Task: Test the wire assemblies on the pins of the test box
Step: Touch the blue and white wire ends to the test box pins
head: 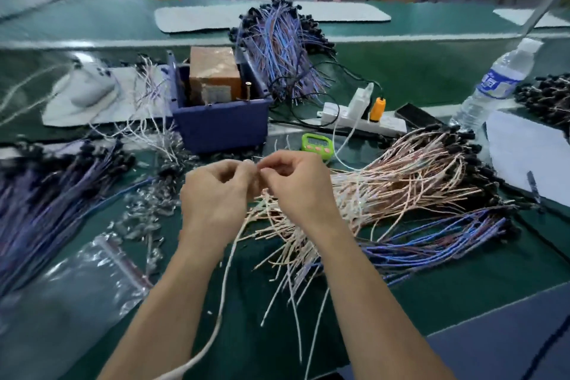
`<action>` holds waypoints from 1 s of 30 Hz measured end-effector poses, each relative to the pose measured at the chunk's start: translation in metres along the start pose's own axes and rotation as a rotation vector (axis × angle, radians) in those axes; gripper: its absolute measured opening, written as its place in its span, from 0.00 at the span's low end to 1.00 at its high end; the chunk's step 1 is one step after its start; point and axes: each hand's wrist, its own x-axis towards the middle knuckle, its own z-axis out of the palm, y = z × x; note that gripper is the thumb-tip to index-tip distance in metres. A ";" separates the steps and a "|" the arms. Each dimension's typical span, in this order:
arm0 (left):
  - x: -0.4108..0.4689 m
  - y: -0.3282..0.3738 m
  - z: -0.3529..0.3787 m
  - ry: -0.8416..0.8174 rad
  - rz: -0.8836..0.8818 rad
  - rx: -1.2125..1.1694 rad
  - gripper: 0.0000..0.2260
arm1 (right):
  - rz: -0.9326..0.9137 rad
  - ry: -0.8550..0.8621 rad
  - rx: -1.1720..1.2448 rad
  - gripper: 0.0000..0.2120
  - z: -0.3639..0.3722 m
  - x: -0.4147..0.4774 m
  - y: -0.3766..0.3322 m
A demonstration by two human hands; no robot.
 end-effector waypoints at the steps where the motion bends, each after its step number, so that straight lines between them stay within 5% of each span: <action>1: 0.004 -0.004 -0.010 0.060 -0.024 -0.002 0.09 | -0.017 -0.028 0.001 0.06 0.012 0.002 -0.006; 6: 0.024 -0.022 -0.069 0.355 -0.116 0.160 0.21 | -0.073 -0.162 -0.091 0.02 0.073 0.009 -0.039; 10: 0.034 -0.047 -0.121 0.369 -0.140 0.263 0.10 | -0.162 -0.208 -0.279 0.09 0.115 0.019 -0.062; 15: 0.034 -0.070 -0.173 0.495 -0.175 0.443 0.22 | -0.207 -0.415 -0.400 0.04 0.174 0.039 -0.085; 18: 0.031 -0.083 -0.190 0.559 -0.180 0.496 0.19 | -0.256 -0.638 -0.590 0.18 0.204 0.050 -0.090; 20: 0.030 -0.088 -0.196 0.532 -0.163 0.464 0.18 | -0.306 -0.715 -0.748 0.18 0.218 0.053 -0.090; 26: 0.033 -0.097 -0.195 0.495 -0.100 0.460 0.13 | -0.467 -0.661 -0.910 0.12 0.224 0.047 -0.084; 30: 0.039 -0.092 -0.188 0.446 -0.056 0.407 0.13 | -0.393 -0.611 -0.731 0.12 0.203 0.051 -0.089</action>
